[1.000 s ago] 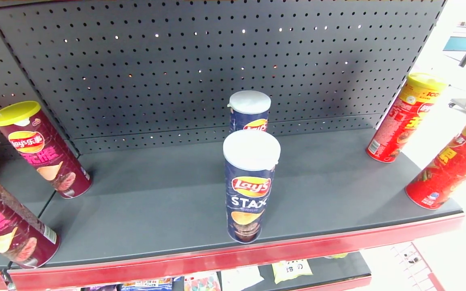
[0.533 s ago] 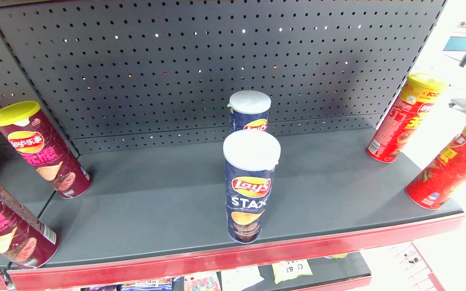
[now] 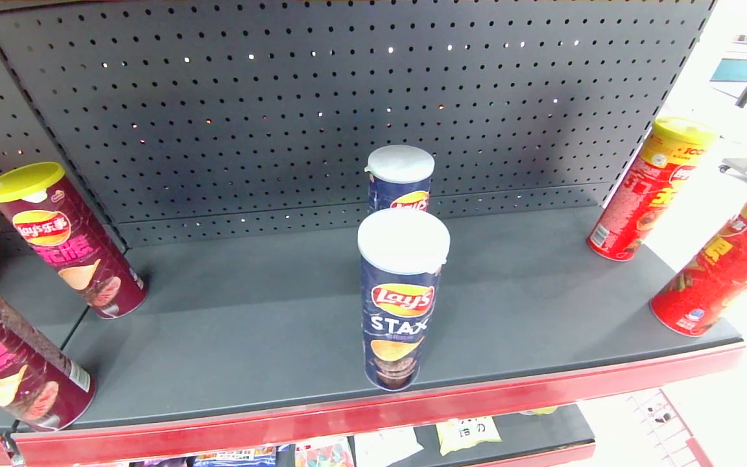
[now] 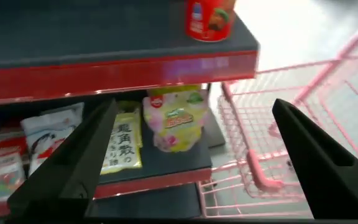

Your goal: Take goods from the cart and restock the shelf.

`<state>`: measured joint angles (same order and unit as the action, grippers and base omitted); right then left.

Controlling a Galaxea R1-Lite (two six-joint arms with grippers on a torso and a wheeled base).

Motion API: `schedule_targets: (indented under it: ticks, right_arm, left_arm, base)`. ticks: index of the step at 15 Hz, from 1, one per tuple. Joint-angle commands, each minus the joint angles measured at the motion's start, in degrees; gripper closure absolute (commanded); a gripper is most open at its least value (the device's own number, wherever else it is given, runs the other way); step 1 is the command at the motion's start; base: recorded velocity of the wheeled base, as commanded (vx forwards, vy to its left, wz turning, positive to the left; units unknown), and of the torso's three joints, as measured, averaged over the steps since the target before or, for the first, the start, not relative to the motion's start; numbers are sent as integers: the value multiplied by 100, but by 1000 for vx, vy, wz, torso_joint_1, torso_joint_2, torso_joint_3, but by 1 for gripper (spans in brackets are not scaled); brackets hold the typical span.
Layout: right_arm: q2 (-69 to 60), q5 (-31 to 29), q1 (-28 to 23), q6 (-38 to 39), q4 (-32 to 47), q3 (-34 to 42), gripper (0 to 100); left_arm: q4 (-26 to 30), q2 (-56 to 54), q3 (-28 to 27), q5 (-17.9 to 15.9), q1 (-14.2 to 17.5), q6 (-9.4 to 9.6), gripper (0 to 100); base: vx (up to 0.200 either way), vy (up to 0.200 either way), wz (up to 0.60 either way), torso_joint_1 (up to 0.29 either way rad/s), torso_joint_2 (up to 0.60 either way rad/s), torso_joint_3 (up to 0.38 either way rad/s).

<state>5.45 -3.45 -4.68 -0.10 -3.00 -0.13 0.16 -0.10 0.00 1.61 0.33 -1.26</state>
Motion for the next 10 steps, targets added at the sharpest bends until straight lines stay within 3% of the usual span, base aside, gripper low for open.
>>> schedule_targets:
  ticks: [1, 5, 10]
  right_arm:
    - [18, 11, 11, 124, 71, 5, 0]
    - [26, 442, 55, 45, 317, 5, 0]
    - [26, 468, 55, 19, 317, 5, 0]
  left_arm:
    - [2, 10, 0, 6, 2, 3, 0]
    - [2, 10, 0, -3, 2, 11, 0]
    - [2, 10, 0, -12, 2, 38, 0]
  base:
    - [0, 0, 0, 0, 0, 0]
    - [0, 0, 0, 0, 0, 0]
    - [0, 0, 0, 0, 0, 0]
